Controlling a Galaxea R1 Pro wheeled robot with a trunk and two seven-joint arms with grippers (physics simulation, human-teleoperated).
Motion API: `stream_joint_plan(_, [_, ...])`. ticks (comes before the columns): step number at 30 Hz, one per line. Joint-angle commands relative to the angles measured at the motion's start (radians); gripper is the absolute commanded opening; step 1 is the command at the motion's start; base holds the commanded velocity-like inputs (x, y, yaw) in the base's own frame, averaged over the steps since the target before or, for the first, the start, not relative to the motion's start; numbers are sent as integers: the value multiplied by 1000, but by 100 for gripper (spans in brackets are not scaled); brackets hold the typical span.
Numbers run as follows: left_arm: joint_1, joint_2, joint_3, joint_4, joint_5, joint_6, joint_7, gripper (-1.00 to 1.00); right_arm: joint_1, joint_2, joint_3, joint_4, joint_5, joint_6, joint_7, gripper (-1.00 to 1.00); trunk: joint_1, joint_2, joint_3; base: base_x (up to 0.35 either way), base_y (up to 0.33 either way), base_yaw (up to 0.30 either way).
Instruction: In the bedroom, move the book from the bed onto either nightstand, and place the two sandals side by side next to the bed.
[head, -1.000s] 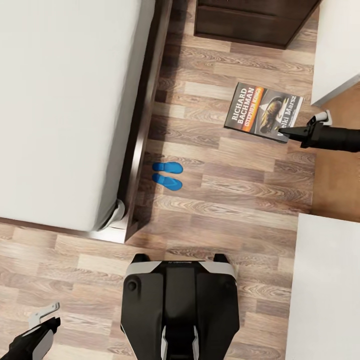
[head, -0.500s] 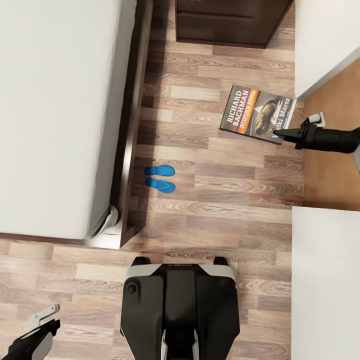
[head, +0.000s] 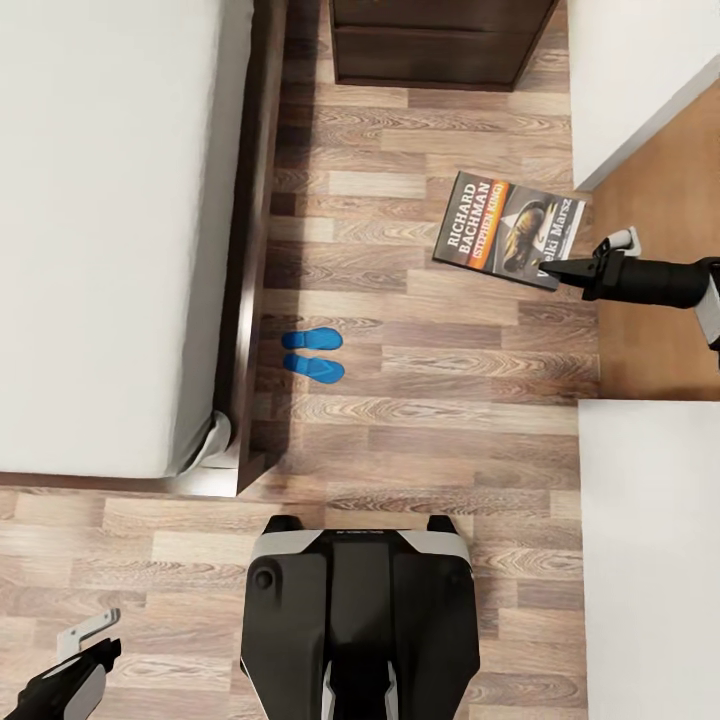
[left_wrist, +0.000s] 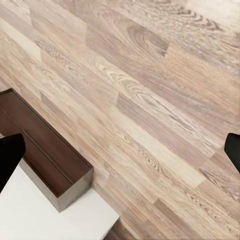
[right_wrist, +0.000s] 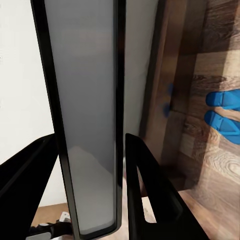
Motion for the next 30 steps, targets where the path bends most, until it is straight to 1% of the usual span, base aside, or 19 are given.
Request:
stream_joint_plan(1, [0, 0, -2, -2, 9, 4, 3, 100, 0, 2, -2, 0, 2, 10, 4, -100, 1, -1, -1, -7, 2, 3])
stream_joint_plan(7, [0, 1, -2, -3, 10, 4, 3, 100, 8, 14, 0, 0, 3, 9, 4, -100, 1, -1, 4, -3, 1, 110])
stream_joint_plan(11, [0, 1, -2, -3, 10, 4, 3, 100, 12, 24, 0, 0, 4, 8, 4, -100, 1, -1, 8, -1, 0, 177])
stream_joint_plan(17, [0, 0, -2, -3, 10, 4, 3, 100, 15, 33, 0, 0, 4, 6, 4, -100, 1, -1, 15, 0, 0, 197])
stream_joint_plan(25, [0, 1, -1, -3, 12, 4, 3, 100, 17, 38, -1, 0, 4, 6, 4, -100, 1, -1, 24, 0, 0, 199])
stream_joint_plan(30, [0, 1, -1, -3, 12, 4, 3, 100, 17, 37, -7, 0, 3, 4, 4, -100, 1, -1, 31, 0, 0, 108])
